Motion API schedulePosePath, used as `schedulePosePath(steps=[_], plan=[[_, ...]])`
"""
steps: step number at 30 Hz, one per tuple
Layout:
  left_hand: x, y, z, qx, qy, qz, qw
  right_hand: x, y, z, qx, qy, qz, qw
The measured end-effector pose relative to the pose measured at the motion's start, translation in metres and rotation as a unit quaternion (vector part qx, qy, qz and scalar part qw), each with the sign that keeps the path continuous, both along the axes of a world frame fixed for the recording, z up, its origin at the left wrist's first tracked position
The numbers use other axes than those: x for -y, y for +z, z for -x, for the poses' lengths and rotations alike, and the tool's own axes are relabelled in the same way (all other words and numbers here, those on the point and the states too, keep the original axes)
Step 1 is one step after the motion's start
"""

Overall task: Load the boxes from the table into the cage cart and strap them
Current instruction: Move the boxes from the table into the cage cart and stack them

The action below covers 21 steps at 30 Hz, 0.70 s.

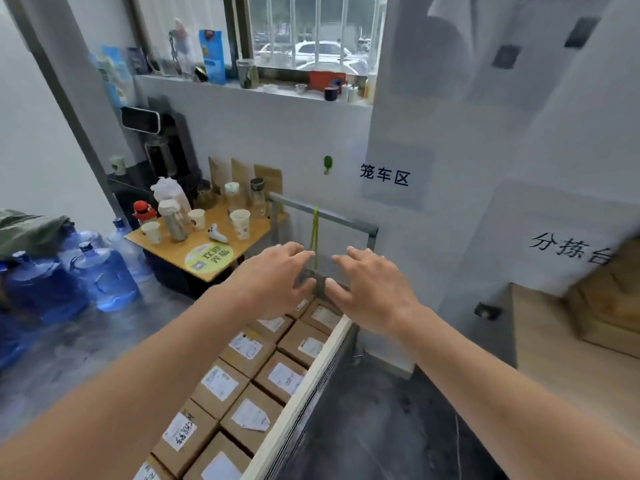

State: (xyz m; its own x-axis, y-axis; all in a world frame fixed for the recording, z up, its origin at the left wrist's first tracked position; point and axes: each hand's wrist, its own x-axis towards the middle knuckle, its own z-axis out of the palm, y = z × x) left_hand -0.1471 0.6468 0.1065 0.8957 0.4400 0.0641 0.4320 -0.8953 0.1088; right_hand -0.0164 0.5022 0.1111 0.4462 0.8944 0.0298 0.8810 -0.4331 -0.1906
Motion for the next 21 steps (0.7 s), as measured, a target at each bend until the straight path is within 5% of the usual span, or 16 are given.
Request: schedulePosePath(steps=[11,21], plan=[[0.011,0.01,-0.191,0.017,-0.185,0.002,0.983,0.043,0.006,-0.127,-0.003,-0.183,-0.007,0.983],[0.033,0.024,-0.345,-0.003,-0.366,0.0,0.931,0.084,0.015,-0.212,-0.008,-0.369,-0.068,0.927]])
